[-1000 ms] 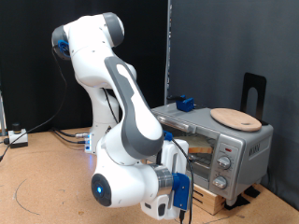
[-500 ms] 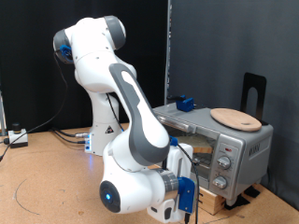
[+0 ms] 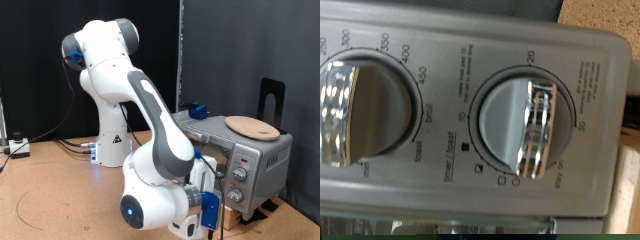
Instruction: Make a piece of toast with the oven
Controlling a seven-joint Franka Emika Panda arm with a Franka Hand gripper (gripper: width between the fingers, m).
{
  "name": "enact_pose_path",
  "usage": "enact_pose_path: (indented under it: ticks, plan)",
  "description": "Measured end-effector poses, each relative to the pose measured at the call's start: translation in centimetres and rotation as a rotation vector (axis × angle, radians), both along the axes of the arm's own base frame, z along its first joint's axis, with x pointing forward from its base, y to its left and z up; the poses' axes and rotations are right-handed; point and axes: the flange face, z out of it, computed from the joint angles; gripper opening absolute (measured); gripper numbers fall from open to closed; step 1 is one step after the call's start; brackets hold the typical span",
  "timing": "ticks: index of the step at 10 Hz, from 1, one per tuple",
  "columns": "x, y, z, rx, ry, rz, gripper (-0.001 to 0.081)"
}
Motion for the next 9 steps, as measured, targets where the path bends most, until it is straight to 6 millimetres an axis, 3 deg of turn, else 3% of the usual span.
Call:
enact_pose_path:
  ticks: [9]
  plan:
    - [0.3,3.0,-1.0,0.015,0.016,-0.017,0.0808]
